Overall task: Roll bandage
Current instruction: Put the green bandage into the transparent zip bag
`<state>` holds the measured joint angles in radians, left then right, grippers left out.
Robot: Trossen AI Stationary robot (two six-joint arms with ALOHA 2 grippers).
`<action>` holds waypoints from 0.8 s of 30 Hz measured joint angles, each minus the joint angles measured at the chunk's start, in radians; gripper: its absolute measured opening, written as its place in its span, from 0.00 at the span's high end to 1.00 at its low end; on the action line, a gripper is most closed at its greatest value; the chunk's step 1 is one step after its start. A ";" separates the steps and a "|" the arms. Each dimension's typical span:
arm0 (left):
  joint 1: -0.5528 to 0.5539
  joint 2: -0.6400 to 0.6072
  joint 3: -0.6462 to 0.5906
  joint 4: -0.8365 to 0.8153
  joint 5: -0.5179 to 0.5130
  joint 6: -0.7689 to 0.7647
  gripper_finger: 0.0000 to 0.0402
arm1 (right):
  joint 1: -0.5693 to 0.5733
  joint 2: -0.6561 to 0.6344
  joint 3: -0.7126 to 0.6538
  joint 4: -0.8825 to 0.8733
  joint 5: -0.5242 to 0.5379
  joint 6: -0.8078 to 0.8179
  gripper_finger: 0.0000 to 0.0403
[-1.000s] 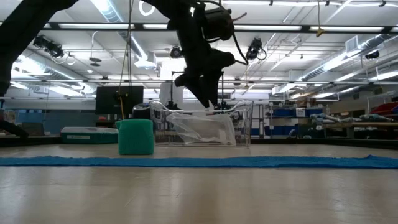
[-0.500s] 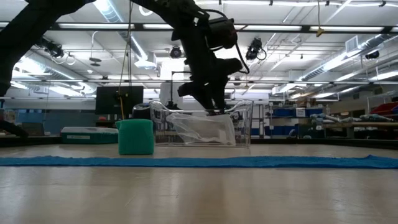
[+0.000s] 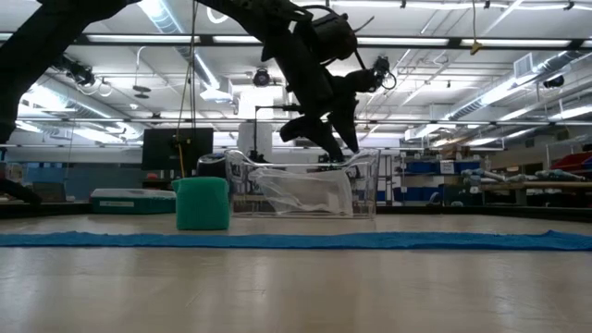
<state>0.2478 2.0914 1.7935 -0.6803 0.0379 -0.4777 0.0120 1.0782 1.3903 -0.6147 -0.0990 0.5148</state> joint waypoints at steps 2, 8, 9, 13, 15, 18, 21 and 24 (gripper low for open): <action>0.000 0.000 0.000 0.000 -0.025 0.018 0.59 | 0.000 0.000 0.000 0.000 0.000 0.002 0.55; -0.008 0.000 0.000 -0.005 -0.090 0.124 0.59 | 0.000 0.000 0.000 0.013 -0.008 0.005 0.55; -0.010 0.000 0.000 -0.007 -0.101 0.135 0.59 | 0.000 0.000 0.000 0.021 -0.010 0.005 0.55; -0.012 0.000 0.000 -0.017 -0.106 0.170 0.59 | 0.000 0.000 0.000 0.056 -0.017 0.006 0.55; -0.012 0.000 0.000 -0.052 -0.102 0.183 0.59 | 0.000 0.000 0.000 0.066 -0.022 0.006 0.55; -0.011 0.001 0.000 -0.114 -0.096 0.187 0.59 | 0.000 0.000 0.000 0.064 -0.024 0.006 0.55; -0.007 0.010 -0.001 -0.160 -0.072 0.199 0.59 | 0.000 0.000 0.000 0.064 -0.026 0.006 0.55; -0.007 0.018 -0.002 -0.171 -0.048 0.217 0.59 | 0.000 0.000 0.000 0.064 -0.026 0.007 0.55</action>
<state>0.2405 2.1095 1.7912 -0.8511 -0.0104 -0.2605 0.0120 1.0782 1.3903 -0.5503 -0.1246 0.5217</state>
